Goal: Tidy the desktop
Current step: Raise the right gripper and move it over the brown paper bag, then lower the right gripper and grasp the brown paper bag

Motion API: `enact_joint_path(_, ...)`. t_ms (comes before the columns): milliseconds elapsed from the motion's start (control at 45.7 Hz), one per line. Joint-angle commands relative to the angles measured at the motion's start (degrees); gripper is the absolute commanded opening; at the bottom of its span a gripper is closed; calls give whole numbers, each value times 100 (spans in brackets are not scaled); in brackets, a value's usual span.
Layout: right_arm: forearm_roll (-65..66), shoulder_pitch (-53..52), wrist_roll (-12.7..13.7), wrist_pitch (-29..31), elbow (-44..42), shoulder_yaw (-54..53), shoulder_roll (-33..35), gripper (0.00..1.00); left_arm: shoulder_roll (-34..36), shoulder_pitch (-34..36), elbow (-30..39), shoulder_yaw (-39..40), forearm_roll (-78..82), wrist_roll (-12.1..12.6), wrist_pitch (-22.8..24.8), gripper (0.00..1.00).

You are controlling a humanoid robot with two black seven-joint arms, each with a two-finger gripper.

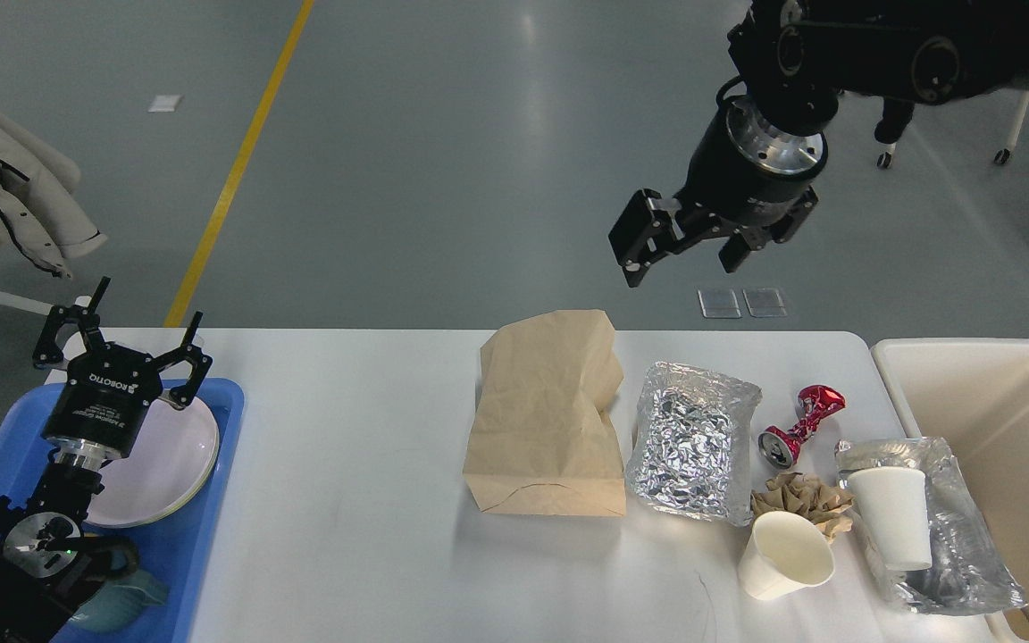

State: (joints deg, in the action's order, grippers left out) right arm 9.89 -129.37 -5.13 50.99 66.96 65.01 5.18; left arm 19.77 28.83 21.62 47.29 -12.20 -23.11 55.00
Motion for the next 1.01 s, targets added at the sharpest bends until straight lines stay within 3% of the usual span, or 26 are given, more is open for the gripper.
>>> enact_joint_path(0, -145, -693, -14, 157, 1142, 783, 96, 100, 1, 0, 0, 9, -2, 0, 0, 97)
enact_joint_path(241, -2456, -1231, 29, -195, 1829, 1812, 123, 100, 1, 0, 0, 0, -2, 0, 0, 97)
enact_joint_path(350, -2466, -1187, 56, -502, 1856, 1795, 106, 100, 1, 0, 0, 0, -2, -9, 0, 97)
enact_joint_path(547, -1957, -616, 82, -1784, 1821, 1295, -149, 100, 1, 0, 0, 0, -2, -9, 0, 97)
enact_joint_path(657, -1895, 165, 135, -2356, 1146, 698, -561, 100, 1, 0, 0, 0, -2, 0, 0, 97)
enact_joint_path(832, -1947, 1606, 601, -2866, -384, -172, -1107, 100, 1, 0, 0, 0, -2, 0, 0, 97)
enact_joint_path(985, -1886, 2469, 767, -3139, -921, -209, -1660, 100, 1, 0, 0, 0, -2, 0, 0, 97)
